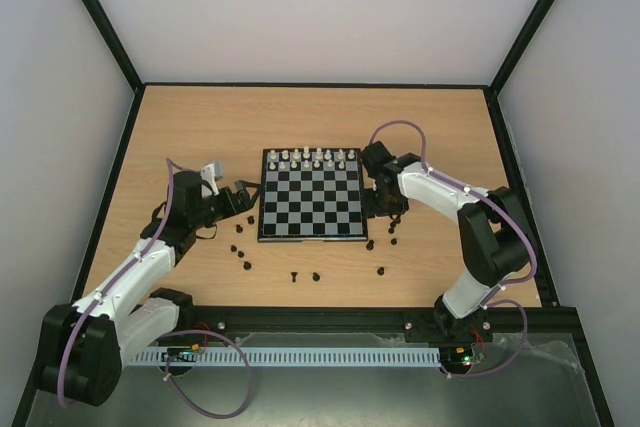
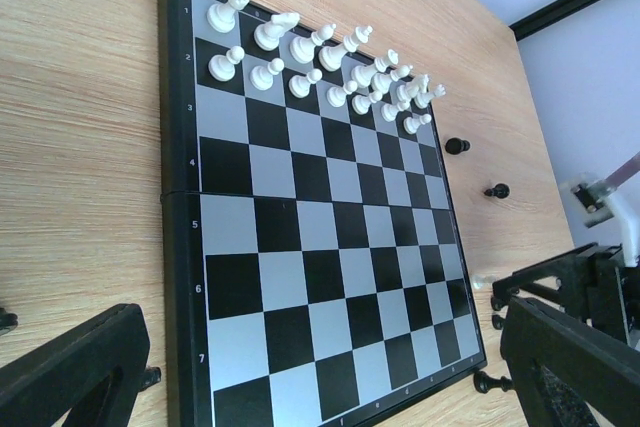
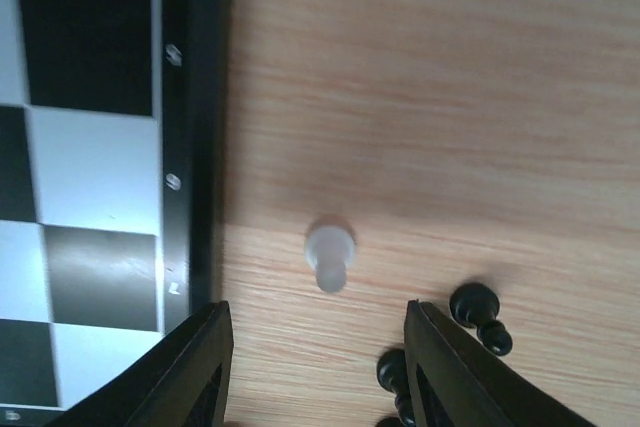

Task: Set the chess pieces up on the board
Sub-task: Pick up the chess piece at the center of the board.

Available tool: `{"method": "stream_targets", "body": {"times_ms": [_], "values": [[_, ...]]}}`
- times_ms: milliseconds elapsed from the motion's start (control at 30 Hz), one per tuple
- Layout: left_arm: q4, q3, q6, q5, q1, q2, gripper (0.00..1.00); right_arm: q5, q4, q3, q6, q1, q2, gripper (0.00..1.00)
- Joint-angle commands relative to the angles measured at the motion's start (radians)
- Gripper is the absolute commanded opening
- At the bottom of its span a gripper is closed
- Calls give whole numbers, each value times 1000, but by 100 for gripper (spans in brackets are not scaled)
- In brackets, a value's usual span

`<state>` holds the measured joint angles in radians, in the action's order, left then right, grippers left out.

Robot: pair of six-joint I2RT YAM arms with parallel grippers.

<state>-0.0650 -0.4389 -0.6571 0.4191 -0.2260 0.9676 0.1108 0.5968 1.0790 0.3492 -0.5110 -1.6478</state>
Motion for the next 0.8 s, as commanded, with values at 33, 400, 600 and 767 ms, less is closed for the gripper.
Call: {"method": "stream_targets", "body": {"times_ms": [33, 400, 600, 767], "values": [[-33, 16, -3, 21, -7, -13, 99, 22, -12, -59, 33, -6, 22, 48], [-32, 16, -4, 20, -7, -16, 99, 41, -46, -36, 25, -4, -56, 36], [-32, 17, -3, 17, -9, -14, 99, 62, -35, -13, 24, 2, -83, 30], [-33, 19, -3, 20, -9, -13, 99, 61, -36, -9, 22, 3, -85, 23]]}}
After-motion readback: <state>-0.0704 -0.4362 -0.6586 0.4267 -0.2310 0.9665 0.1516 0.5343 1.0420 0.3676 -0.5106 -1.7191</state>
